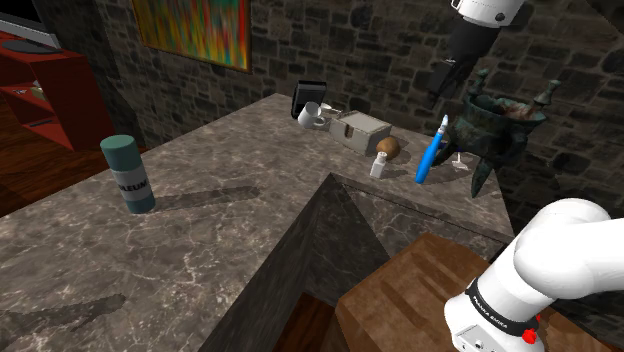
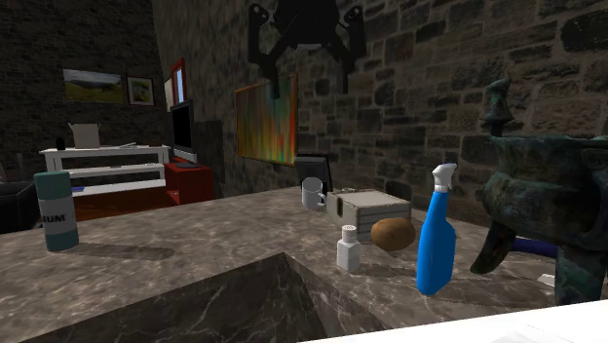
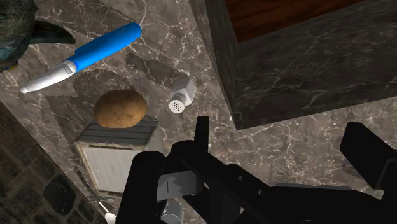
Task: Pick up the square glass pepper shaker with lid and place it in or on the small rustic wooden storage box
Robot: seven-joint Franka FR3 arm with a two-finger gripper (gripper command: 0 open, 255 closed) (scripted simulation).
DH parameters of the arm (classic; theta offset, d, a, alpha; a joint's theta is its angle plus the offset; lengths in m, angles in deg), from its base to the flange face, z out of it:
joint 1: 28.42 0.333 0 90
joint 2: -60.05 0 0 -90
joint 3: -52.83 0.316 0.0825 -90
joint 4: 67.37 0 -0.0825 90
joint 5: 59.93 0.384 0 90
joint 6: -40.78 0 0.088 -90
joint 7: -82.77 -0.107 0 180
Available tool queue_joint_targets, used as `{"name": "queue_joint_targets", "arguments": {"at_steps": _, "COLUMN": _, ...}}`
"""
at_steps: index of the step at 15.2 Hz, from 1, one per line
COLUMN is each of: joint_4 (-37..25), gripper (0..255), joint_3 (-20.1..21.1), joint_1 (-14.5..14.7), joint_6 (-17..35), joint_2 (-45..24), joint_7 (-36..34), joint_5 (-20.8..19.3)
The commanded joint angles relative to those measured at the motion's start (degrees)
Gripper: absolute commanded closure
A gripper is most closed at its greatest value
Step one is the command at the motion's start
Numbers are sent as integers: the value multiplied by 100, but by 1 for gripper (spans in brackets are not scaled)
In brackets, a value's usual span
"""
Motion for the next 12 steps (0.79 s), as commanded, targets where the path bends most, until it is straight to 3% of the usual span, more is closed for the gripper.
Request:
{"name": "queue_joint_targets", "arguments": {"at_steps": 1, "joint_4": 0, "gripper": 0, "joint_3": 0, "joint_1": 0, "joint_6": 0, "joint_2": 0, "joint_7": 0, "joint_5": 0}}
{"name": "queue_joint_targets", "arguments": {"at_steps": 12, "joint_4": 888, "gripper": 0, "joint_3": -643, "joint_1": -137, "joint_6": 2058, "joint_2": -1175, "joint_7": 711, "joint_5": -398}}
